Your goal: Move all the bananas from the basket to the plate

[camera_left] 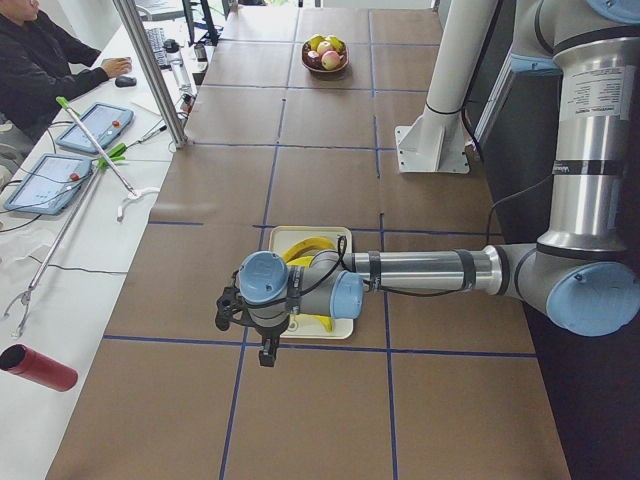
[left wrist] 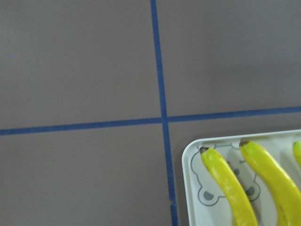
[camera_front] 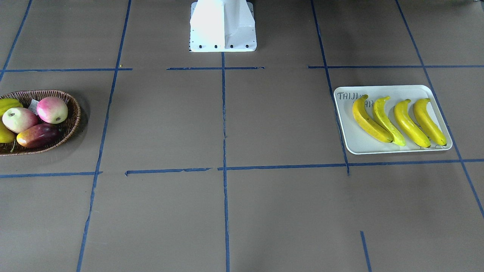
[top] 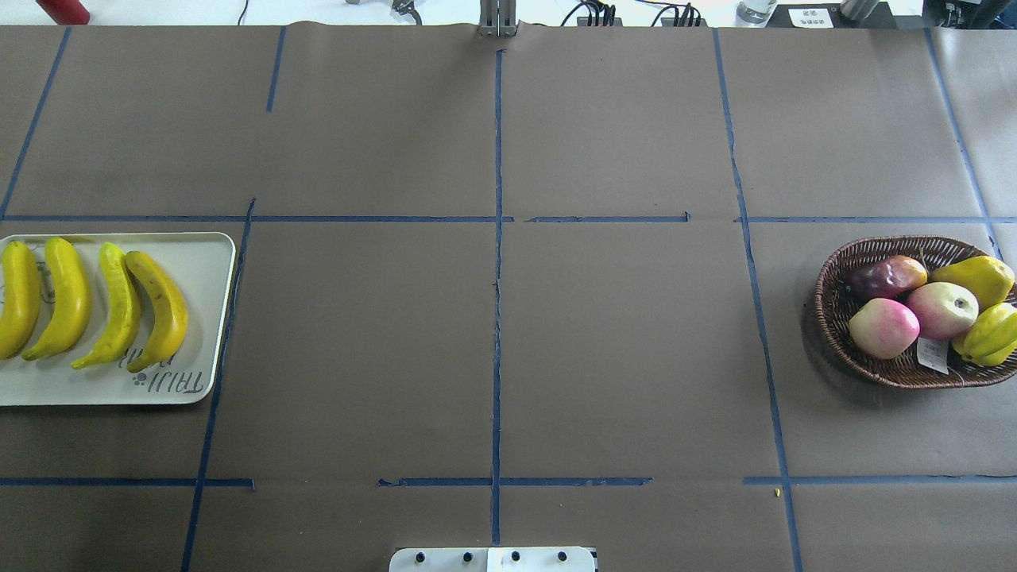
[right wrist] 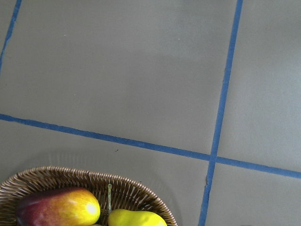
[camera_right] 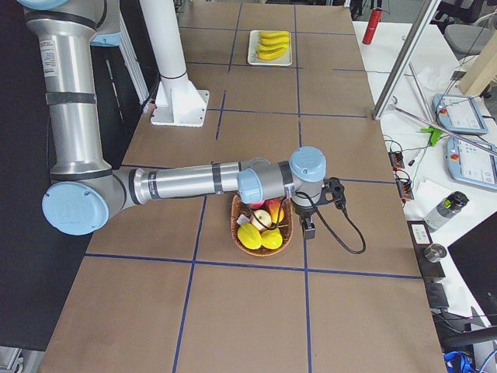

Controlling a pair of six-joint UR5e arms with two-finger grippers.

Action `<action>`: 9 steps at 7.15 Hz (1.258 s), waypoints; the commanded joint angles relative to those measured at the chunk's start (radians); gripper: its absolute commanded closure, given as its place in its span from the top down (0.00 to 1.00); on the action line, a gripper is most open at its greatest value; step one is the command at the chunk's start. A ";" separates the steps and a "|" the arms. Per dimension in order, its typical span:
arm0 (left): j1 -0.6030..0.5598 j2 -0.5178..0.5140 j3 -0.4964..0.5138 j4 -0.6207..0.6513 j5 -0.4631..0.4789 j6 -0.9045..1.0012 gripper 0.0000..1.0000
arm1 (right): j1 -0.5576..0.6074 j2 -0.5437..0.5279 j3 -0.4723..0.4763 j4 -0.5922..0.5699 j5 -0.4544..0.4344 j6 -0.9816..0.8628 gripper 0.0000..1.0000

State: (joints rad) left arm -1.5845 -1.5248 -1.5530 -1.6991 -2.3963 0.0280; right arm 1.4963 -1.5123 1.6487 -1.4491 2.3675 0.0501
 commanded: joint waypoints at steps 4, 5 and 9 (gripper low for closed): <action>-0.017 -0.029 -0.036 0.193 -0.003 0.065 1.00 | 0.050 -0.049 -0.009 -0.043 0.024 0.022 1.00; -0.018 -0.017 -0.051 0.193 -0.003 0.075 1.00 | 0.067 -0.060 -0.009 -0.089 0.070 0.016 1.00; -0.020 -0.009 -0.052 0.188 -0.012 0.073 1.00 | 0.090 -0.141 -0.010 -0.108 0.085 0.005 1.00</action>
State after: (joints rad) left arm -1.6044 -1.5356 -1.6041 -1.5112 -2.4031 0.1010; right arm 1.5772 -1.6420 1.6387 -1.5536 2.4531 0.0560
